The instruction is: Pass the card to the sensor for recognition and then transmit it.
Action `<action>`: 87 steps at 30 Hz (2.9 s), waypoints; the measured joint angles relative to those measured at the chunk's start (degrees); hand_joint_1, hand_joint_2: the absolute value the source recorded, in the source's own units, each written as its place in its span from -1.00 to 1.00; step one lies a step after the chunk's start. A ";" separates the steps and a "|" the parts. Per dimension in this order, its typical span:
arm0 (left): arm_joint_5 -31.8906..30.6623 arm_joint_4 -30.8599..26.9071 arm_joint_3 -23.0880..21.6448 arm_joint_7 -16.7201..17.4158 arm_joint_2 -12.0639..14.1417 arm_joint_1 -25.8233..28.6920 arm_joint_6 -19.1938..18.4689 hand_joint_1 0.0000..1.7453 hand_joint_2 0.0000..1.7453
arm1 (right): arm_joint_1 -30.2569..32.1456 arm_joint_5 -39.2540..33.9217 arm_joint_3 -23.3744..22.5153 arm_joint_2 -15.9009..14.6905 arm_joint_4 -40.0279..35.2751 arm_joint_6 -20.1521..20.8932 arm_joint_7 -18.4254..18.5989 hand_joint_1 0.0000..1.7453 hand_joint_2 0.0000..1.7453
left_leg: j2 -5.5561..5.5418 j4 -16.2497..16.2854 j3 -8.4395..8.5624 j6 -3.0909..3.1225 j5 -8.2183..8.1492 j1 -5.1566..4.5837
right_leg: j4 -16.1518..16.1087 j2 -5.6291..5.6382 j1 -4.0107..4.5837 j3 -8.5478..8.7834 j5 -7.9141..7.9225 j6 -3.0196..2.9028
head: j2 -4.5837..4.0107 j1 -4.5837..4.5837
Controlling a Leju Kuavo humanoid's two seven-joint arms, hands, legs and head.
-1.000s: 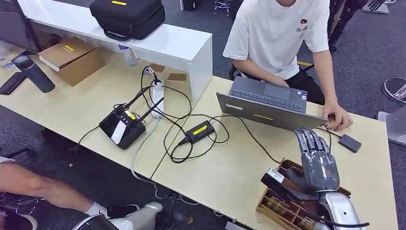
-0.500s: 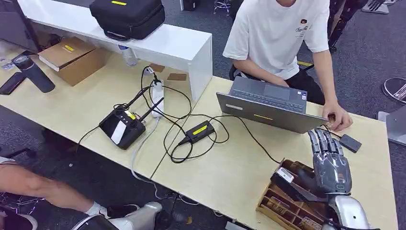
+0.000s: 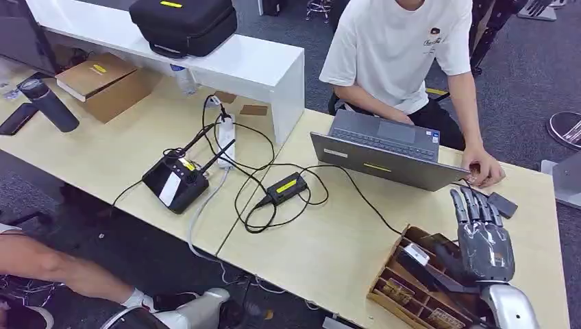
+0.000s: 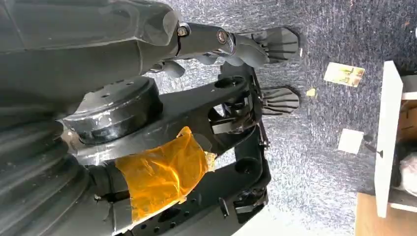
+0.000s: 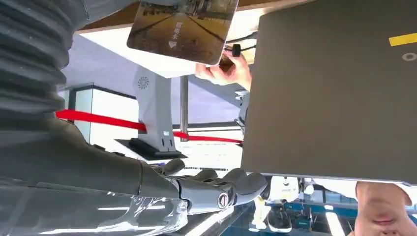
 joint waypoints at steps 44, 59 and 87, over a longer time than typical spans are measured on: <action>-3.13 0.00 1.62 0.37 -0.11 -0.18 2.86 -1.00 1.00 | -0.98 -7.98 -1.46 0.07 -0.42 6.40 -5.79 1.00 1.00 | 0.01 0.00 -0.03 0.01 -0.01 0.00 | -0.01 0.01 0.00 0.00 -0.01 0.00 | 0.02 0.00; -3.89 0.00 1.62 1.05 -0.74 -0.48 1.79 -1.00 1.00 | -5.73 -8.00 -0.85 2.12 -1.01 7.48 -5.46 1.00 1.00 | -0.01 0.00 -0.04 0.01 -0.01 0.00 | -0.01 -0.01 0.00 0.00 -0.01 0.01 | 0.02 0.00; -8.46 0.00 1.46 4.28 -3.45 -2.81 1.55 -1.00 1.00 | -14.49 -0.90 -5.59 10.08 -0.13 -13.37 -5.12 1.00 1.00 | 0.00 0.00 -0.02 0.01 0.00 0.00 | -0.01 0.00 0.00 -0.01 0.00 0.00 | 0.00 0.00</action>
